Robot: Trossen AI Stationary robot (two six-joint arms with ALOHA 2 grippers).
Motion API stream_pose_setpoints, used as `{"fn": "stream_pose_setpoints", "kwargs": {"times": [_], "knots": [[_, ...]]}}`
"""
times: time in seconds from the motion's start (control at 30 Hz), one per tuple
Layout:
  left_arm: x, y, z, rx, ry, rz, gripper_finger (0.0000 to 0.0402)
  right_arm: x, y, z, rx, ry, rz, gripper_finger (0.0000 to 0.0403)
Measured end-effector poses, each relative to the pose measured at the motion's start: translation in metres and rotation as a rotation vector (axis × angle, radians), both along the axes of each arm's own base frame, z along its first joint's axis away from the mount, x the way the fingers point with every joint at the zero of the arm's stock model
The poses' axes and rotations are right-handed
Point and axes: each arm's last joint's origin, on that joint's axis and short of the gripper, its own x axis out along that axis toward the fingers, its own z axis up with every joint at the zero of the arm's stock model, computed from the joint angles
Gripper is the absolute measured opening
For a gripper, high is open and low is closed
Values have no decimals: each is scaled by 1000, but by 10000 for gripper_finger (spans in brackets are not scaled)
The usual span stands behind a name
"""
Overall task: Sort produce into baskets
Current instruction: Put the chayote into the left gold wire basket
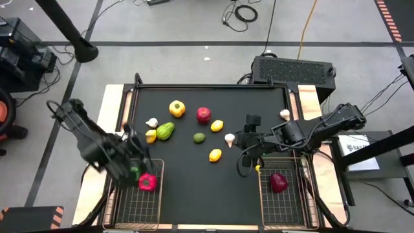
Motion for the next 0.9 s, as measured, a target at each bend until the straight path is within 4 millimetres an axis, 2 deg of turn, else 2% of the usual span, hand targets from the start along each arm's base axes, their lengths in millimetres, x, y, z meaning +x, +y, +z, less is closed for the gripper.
{"fn": "stream_pose_setpoints", "kwargs": {"times": [0.1, 0.2, 0.37, 0.43, 0.57, 0.77, 0.9], "knots": [[5, 24, 25, 128, -36, 52, 125, 0, 0, 0, -5, 3, 5, 183], [8, 53, 42, 164, -17, 143, 125, 0, 0, 0, -13, 7, 13, 183], [17, 105, 50, 40, -95, 455, 125, 0, 0, 0, -23, 11, 24, 183], [18, 120, 50, 50, -65, 510, 125, 0, 0, 0, -26, 12, 26, 183], [32, 145, 43, 23, 47, 557, 125, 0, 0, 0, -31, 16, 31, 183], [56, 181, 15, -268, 276, 503, 125, 0, 0, 0, -35, 19, 36, 183], [75, 190, -2, -385, 367, 425, 127, -1, 0, -1, -27, 21, 29, 183]]}}
